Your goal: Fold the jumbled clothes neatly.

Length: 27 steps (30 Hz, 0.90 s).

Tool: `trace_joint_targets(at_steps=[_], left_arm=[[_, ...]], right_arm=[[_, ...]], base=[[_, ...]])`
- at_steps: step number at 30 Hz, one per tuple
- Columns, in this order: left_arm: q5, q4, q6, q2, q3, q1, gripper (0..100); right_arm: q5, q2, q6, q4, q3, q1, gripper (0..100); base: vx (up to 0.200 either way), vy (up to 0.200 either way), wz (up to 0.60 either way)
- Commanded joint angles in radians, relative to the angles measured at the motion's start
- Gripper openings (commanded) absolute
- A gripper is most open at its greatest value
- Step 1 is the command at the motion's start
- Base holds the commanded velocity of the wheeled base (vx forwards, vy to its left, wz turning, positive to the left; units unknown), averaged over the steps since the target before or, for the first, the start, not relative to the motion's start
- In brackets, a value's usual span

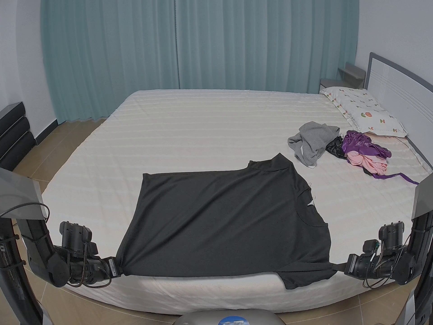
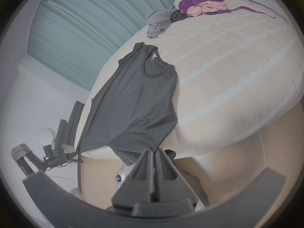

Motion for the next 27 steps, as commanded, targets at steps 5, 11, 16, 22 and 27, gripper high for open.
trace_joint_targets(at_steps=[5, 11, 16, 22, 27], left_arm=[[0.0, -0.01, 0.025, 0.009, 0.025, -0.006, 0], [0.0, -0.01, 0.035, 0.019, 0.037, -0.014, 0], [0.0, -0.01, 0.068, 0.015, 0.06, -0.029, 0], [0.002, -0.01, 0.121, 0.012, 0.089, -0.029, 0], [0.002, -0.01, 0.18, 0.009, 0.117, -0.026, 0]], right_arm=[[0.0, -0.069, -0.07, 0.141, 0.02, -0.009, 0], [-0.003, -0.141, -0.148, 0.285, 0.02, -0.035, 0], [-0.004, -0.176, -0.151, 0.339, 0.02, -0.037, 0], [-0.009, -0.202, -0.19, 0.41, 0.02, -0.048, 0], [-0.011, -0.247, -0.22, 0.483, 0.02, -0.049, 0]], base=[[0.0, 0.0, 0.0], [0.0, 0.0, 0.0], [0.0, 0.0, 0.0], [0.0, 0.0, 0.0], [0.0, 0.0, 0.0]])
